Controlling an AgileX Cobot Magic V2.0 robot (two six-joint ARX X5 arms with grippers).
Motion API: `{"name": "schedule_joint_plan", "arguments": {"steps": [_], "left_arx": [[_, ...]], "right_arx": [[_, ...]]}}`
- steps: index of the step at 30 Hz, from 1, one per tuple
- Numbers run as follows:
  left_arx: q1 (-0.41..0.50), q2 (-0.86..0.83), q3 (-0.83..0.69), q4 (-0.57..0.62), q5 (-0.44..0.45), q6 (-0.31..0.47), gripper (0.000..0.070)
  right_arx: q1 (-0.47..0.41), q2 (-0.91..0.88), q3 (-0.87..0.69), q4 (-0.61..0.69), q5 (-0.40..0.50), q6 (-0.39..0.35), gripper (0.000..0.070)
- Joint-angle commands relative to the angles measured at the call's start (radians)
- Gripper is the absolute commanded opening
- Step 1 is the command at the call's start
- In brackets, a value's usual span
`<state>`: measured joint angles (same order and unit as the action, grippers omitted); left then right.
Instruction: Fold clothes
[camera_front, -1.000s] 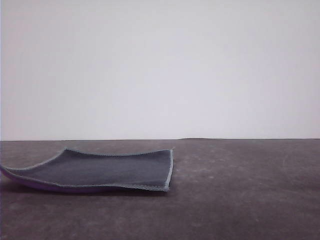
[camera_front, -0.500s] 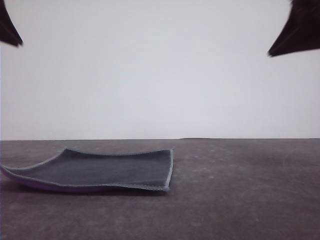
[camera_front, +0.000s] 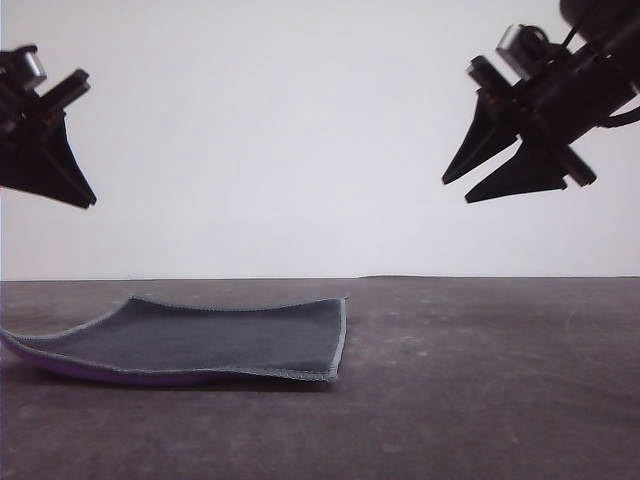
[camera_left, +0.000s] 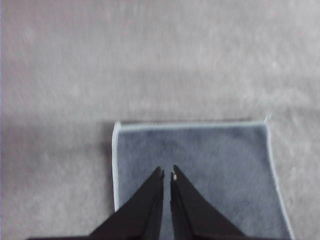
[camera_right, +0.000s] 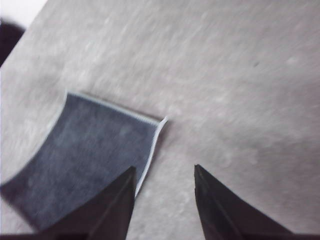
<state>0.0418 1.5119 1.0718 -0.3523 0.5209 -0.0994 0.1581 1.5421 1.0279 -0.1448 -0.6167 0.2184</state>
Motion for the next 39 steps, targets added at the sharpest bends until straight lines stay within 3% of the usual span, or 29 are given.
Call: {"name": "schedule_joint_plan", "arguments": {"steps": [1, 5, 7, 9, 10, 11, 22, 28, 39], "left_arx": [[0.003, 0.012, 0.019, 0.006, 0.006, 0.011, 0.0016], [0.003, 0.012, 0.019, 0.011, 0.008, 0.012, 0.0052], [0.003, 0.012, 0.019, 0.005, 0.014, 0.012, 0.0166], [0.003, 0.012, 0.019, 0.004, 0.024, 0.012, 0.0328], [0.003, 0.012, 0.019, 0.002, 0.027, 0.011, 0.0385], [0.003, 0.012, 0.019, 0.001, 0.029, 0.011, 0.0397], [0.003, 0.050, 0.020, 0.044, 0.027, -0.012, 0.0401], [0.003, 0.157, 0.041, 0.069, 0.038, -0.021, 0.0400], [0.002, 0.369, 0.186, 0.043, 0.086, -0.019, 0.0400]], "right_arx": [[0.006, 0.016, 0.020, 0.011, 0.012, 0.008, 0.0239], [0.010, 0.016, 0.020, 0.010, 0.033, -0.002, 0.0252], [0.010, 0.016, 0.020, 0.009, 0.033, -0.009, 0.0329], [0.010, 0.016, 0.020, 0.004, 0.034, -0.014, 0.0447], [0.010, 0.016, 0.020, 0.002, 0.034, -0.019, 0.0501], [0.010, 0.016, 0.020, 0.000, 0.034, -0.020, 0.0520], [0.029, 0.079, 0.020, 0.024, 0.016, -0.016, 0.0534], [0.075, 0.184, 0.033, 0.156, -0.041, 0.055, 0.0534], [0.156, 0.382, 0.200, 0.174, -0.039, 0.115, 0.0534]]}}
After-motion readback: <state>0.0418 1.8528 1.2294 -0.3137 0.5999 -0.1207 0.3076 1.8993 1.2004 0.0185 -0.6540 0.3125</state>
